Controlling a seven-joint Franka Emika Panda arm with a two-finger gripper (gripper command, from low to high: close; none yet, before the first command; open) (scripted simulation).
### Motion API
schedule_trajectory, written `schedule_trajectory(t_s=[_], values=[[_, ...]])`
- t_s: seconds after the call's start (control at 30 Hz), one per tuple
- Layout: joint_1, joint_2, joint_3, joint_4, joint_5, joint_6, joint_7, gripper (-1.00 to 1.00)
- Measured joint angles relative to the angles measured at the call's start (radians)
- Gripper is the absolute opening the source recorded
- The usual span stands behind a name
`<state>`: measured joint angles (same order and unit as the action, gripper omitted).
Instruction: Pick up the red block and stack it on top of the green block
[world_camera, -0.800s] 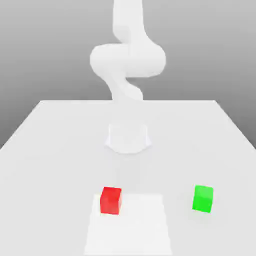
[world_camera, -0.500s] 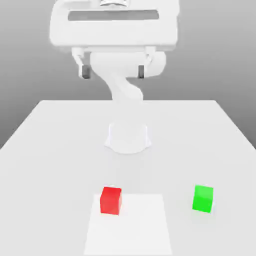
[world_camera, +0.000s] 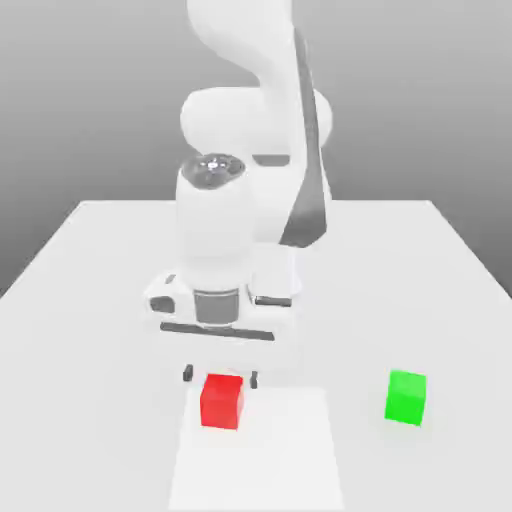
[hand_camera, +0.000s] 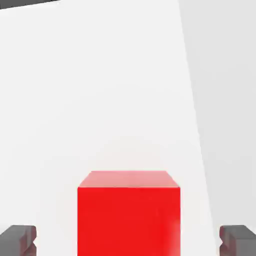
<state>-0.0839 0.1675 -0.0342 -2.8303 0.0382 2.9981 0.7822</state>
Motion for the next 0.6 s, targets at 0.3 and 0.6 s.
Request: schedule_trajectory(t_s=[0.3,0.6], values=[[-0.007,0.013,0.006,0.002,-0.003,0.011,0.003,-1.0],[0.062,-0.222,0.032,-0.018,-0.038,-0.205,-0.07,-1.0]])
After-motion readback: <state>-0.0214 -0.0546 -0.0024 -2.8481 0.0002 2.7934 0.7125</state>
